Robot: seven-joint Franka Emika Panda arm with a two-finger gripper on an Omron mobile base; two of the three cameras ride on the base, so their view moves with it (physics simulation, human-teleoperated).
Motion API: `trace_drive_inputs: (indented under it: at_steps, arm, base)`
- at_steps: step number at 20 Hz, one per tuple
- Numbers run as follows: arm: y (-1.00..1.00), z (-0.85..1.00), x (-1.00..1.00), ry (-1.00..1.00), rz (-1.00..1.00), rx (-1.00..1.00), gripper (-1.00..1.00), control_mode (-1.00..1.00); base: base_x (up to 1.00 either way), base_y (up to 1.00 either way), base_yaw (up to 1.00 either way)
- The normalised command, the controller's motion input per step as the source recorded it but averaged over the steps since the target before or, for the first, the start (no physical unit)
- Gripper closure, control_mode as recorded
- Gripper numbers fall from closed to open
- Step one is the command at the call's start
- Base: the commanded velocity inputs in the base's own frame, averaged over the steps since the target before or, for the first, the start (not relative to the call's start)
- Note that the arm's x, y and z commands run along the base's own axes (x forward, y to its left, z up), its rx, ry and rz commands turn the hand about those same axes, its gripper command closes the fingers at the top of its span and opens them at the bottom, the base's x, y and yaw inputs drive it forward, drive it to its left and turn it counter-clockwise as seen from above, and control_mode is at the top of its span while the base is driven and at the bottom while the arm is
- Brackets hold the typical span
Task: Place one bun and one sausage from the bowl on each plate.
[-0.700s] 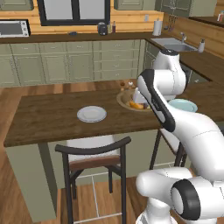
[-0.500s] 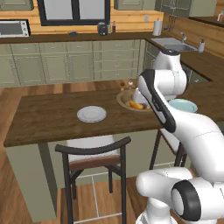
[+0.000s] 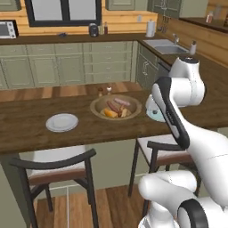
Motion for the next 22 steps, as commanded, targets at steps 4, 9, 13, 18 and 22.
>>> trace_drive_inputs:
  at_steps: [4,9,13,18,22]
  arm:
    - [0.0,0.0,0.0,0.0,0.0,0.0,-1.0,1.0]
    - [0.0,0.0,0.0,0.0,0.0,0.0,-1.0,1.0]
    - [0.0,0.0,0.0,0.0,0.0,0.0,-1.0,1.0]
    - [0.0,0.0,0.0,0.0,0.0,0.0,-1.0,1.0]
    - [0.0,0.0,0.0,0.0,0.0,0.0,-1.0,1.0]
  base:
    - [0.56,0.36,0.07]
    - [0.32,0.99,0.4]
    - [0.95,0.52,0.08]
    - [0.47,0.65,-0.05]
    - [0.9,1.0,-0.36]
